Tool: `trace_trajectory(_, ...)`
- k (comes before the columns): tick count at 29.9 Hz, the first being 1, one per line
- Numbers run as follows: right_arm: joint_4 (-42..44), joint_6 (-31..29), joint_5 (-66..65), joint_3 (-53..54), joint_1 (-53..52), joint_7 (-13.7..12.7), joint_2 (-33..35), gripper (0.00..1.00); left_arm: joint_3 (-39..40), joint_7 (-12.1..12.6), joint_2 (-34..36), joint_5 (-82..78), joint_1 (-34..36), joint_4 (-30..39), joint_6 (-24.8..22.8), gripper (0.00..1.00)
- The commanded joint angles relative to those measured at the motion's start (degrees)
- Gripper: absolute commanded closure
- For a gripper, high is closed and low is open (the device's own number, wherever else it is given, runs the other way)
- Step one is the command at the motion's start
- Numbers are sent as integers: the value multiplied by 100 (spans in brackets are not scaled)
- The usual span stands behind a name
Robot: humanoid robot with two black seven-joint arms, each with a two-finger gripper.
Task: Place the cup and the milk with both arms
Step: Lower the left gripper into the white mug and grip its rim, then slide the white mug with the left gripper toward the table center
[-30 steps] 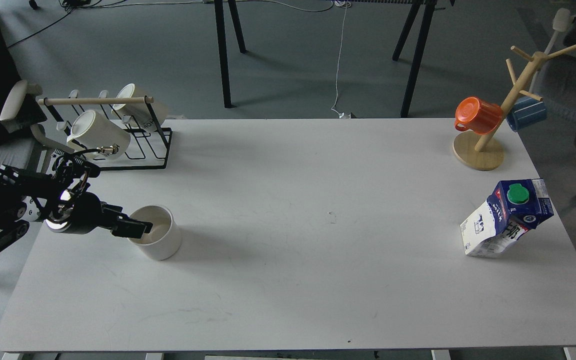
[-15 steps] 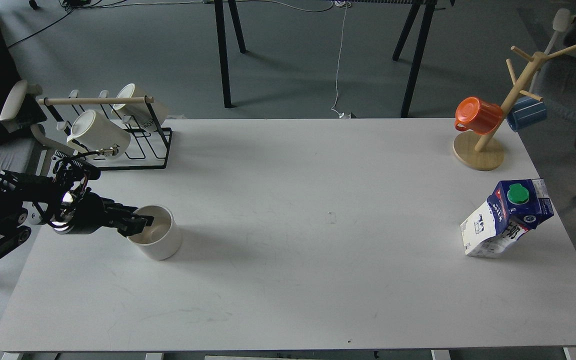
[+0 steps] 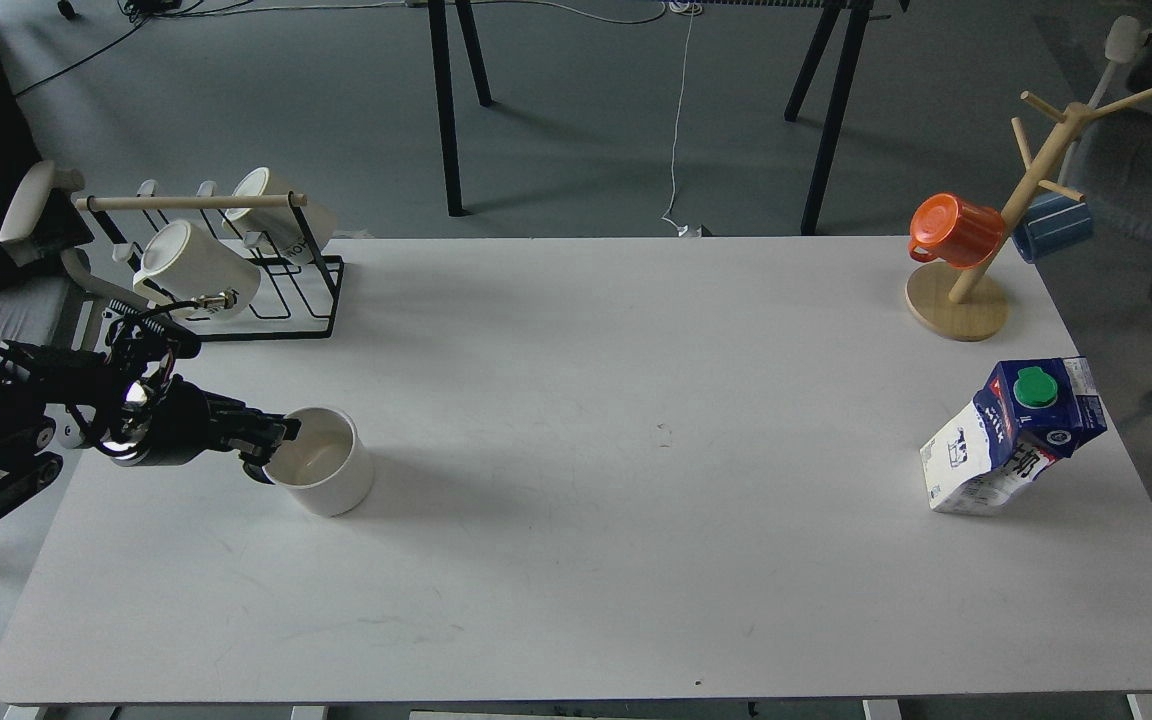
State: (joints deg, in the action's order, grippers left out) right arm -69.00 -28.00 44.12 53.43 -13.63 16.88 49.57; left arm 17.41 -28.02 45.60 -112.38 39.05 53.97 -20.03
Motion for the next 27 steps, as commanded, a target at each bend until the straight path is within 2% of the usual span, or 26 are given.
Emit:
trace_trajectory(1, 1, 0, 0, 1, 1, 0, 0, 2, 43, 2, 36, 41, 67, 130, -18, 97)
trace_trajectory(4, 1, 0, 0, -8, 1, 0, 0, 2, 175, 2, 98, 304, 208, 560, -97, 97)
trace_trajectory(8, 1, 0, 0, 1, 1, 0, 0, 2, 202, 2, 98, 366, 778, 921, -168, 96)
trace_trajectory(13, 45, 0, 0, 9, 1, 0, 9, 2, 167, 2, -612, 366, 1447, 931, -589, 96)
trace_trajectory(17, 45, 0, -18, -8, 1, 0, 18, 2, 105, 2, -1385, 156, 1527, 677, -677, 96)
trace_trajectory(22, 45, 0, -18, 0, 44, 0, 44, 2, -272, 2, -2572, -380, 1465, -26, -625, 96)
trace_trajectory(27, 45, 0, -18, -8, 44, 0, 44, 2, -405, 2, -2925, -416, 1430, -369, -590, 96)
